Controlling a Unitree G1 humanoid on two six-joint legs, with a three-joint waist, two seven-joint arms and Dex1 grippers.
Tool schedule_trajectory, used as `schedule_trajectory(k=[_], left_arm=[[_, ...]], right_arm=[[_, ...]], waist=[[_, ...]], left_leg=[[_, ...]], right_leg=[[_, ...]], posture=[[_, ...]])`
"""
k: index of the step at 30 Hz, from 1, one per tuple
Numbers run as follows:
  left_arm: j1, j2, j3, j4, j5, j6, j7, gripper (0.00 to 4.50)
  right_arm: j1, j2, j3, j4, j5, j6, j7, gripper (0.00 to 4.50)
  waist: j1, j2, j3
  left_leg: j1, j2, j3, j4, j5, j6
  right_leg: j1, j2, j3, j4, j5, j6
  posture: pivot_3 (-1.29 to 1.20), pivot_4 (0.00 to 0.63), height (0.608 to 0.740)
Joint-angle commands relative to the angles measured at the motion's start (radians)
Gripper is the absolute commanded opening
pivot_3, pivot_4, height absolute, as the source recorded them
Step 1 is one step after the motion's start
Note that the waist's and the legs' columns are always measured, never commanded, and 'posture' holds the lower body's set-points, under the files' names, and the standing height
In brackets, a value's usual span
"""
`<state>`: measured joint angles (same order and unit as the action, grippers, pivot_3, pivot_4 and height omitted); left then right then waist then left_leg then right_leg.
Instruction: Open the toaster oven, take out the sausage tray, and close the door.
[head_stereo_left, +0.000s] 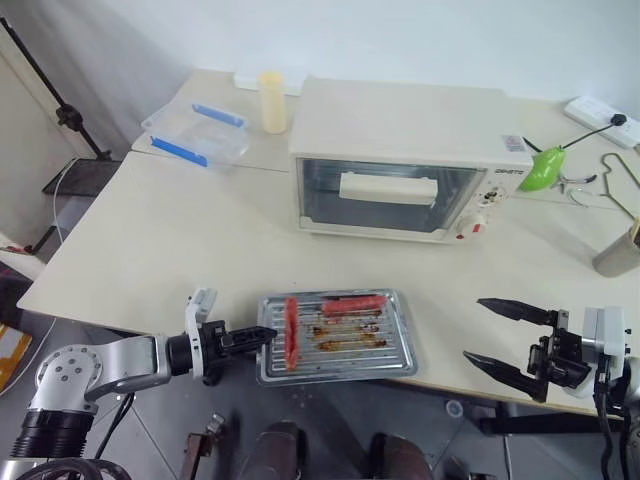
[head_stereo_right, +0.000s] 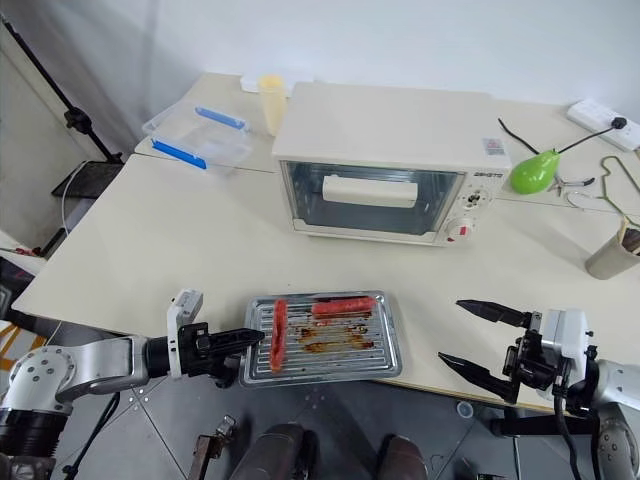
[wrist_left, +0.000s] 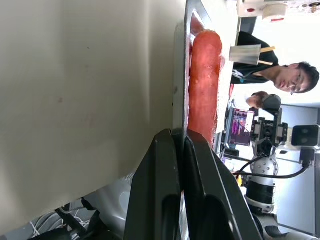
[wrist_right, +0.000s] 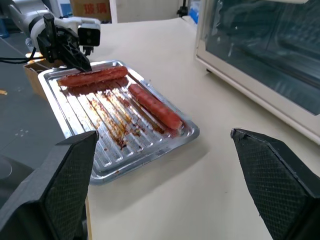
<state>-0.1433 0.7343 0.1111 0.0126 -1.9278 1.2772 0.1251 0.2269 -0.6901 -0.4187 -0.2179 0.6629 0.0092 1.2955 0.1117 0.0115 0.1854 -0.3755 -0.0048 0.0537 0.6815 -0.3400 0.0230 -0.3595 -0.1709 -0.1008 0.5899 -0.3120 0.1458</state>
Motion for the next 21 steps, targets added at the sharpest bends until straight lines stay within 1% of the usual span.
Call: schedule_trajectory(k=[1,3,5,7,9,12,14,17,21], left_arm=[[-0.037,0.012,0.078,-0.091,-0.044,-0.022,-0.078,0.0],[0.012,0.022,0.111,-0.11,-0.044,-0.027,-0.096,0.0],[0.066,0.024,0.142,-0.136,-0.044,-0.044,-0.1,0.0],[0.133,0.011,0.178,-0.169,-0.044,-0.075,-0.095,0.0],[0.221,-0.023,0.242,-0.221,-0.044,-0.12,-0.106,0.0],[0.329,-0.04,0.301,-0.278,-0.044,-0.166,-0.098,0.0],[0.377,-0.043,0.322,-0.311,-0.044,-0.186,-0.103,0.0],[0.444,-0.018,0.359,-0.344,-0.044,-0.188,-0.147,0.0],[0.468,0.023,0.371,-0.35,-0.044,-0.193,-0.181,0.0]], right_arm=[[0.018,0.008,-0.031,-0.034,0.014,-0.026,-0.006,4.44],[0.017,0.009,-0.024,-0.027,0.011,-0.032,-0.007,4.44],[0.014,0.009,-0.018,-0.022,0.009,-0.034,-0.007,4.44],[0.004,0.007,-0.008,-0.013,0.006,-0.035,-0.002,4.44],[-0.011,0.005,0.002,-0.004,0.006,-0.032,0.003,4.44],[-0.031,0.001,0.013,0.004,0.007,-0.027,0.01,4.44],[-0.05,-0.003,0.024,0.016,0.005,-0.025,0.014,4.44],[-0.09,-0.005,0.045,0.048,-0.007,-0.026,0.025,4.44],[-0.113,-0.005,0.056,0.068,-0.014,-0.032,0.033,4.44]], waist=[[0.0,0.0,0.0],[-0.005,-0.001,0.001],[-0.028,-0.001,0.0],[-0.05,-0.001,0.0],[-0.077,-0.002,0.001],[-0.098,-0.004,0.002],[-0.096,-0.004,0.002],[-0.092,-0.004,0.002],[-0.083,-0.004,0.003]], left_leg=[[0.0,0.0,-0.001,0.0,0.0,0.0],[-0.001,0.0,-0.002,0.0,0.0,-0.001],[-0.001,0.002,-0.001,-0.001,-0.001,-0.002],[0.001,0.002,0.001,-0.004,0.0,0.001],[0.006,0.002,0.005,-0.009,0.0,0.0],[0.007,0.005,0.006,-0.014,0.0,0.0],[0.007,0.006,0.005,-0.015,0.0,-0.001],[0.007,0.008,0.007,-0.014,0.001,-0.001],[0.006,0.01,0.009,-0.013,0.003,0.0]], right_leg=[[0.0,0.0,0.0,0.0,0.0,0.0],[0.0,0.001,-0.001,0.0,0.0,0.0],[0.001,0.004,-0.001,0.001,0.0,0.0],[0.0,0.005,-0.002,0.001,0.0,0.0],[0.0,0.006,-0.003,0.0,0.0,0.001],[-0.001,0.007,-0.006,-0.001,0.0,0.001],[-0.001,0.008,-0.008,-0.001,0.0,0.002],[0.0,0.009,-0.007,-0.005,0.0,0.002],[0.0,0.007,-0.005,-0.006,0.0,0.002]], posture=[[0.0,0.15,0.74],[0.0,0.15,0.74],[0.0,0.15,0.74],[0.0,0.15,0.74],[0.0,0.15,0.74],[0.0,0.15,0.74],[0.0,0.15,0.74],[0.0,0.15,0.74],[0.0,0.15,0.74]])
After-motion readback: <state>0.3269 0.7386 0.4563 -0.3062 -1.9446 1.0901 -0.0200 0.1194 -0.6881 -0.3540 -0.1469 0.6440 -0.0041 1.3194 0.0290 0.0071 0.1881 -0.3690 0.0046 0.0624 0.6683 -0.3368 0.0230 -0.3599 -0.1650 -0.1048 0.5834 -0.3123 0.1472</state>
